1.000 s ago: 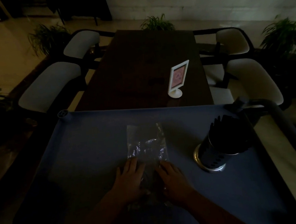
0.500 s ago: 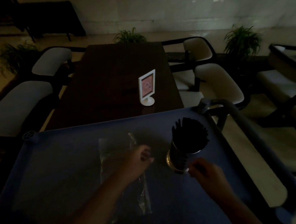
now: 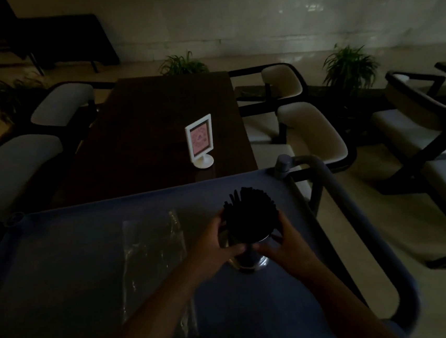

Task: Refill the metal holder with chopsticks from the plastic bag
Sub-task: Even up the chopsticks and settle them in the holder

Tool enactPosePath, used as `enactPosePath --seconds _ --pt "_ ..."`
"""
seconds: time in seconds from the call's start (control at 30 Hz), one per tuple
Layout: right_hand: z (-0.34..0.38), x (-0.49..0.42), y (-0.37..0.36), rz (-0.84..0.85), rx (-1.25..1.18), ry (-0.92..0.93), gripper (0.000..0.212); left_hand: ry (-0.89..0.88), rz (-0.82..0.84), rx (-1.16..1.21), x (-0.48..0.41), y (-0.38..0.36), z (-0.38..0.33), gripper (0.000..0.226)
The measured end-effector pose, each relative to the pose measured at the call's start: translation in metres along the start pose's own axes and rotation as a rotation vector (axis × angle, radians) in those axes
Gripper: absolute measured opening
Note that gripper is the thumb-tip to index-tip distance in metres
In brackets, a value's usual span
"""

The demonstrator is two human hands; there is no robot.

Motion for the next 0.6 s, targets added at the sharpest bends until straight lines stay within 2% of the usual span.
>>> enactPosePath --seconds 0.17,0.33,0.47,0.6 --pt "0.003 -0.003 -0.006 0.027 -0.079 0.023 0.078 0.013 -0.05 -0.022 0.014 0.005 0.003 0.075" --pt "0.02 -0.014 -0.012 0.087 -0.055 0.048 0.071 -0.025 -0.055 -0.007 0.017 0.01 -0.004 0.081" --pt "0.018 -0.031 -0.01 0.147 -0.067 0.009 0.065 -0.041 -0.019 0.015 0.004 0.016 -0.015 0.096" --pt "0.009 -0.045 -0.007 0.204 -0.137 -0.08 0.058 -0.014 0.024 0.014 -0.01 0.019 -0.017 0.084"
Point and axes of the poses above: each hand's wrist, its own x-axis away from the middle knuckle, its own y-axis out of the back of the hand, z = x × y, the point moved 8 cm from there along -x, towards the middle knuckle, and after that the axes turned 3 degrees about -y, right-handed, at the moved point
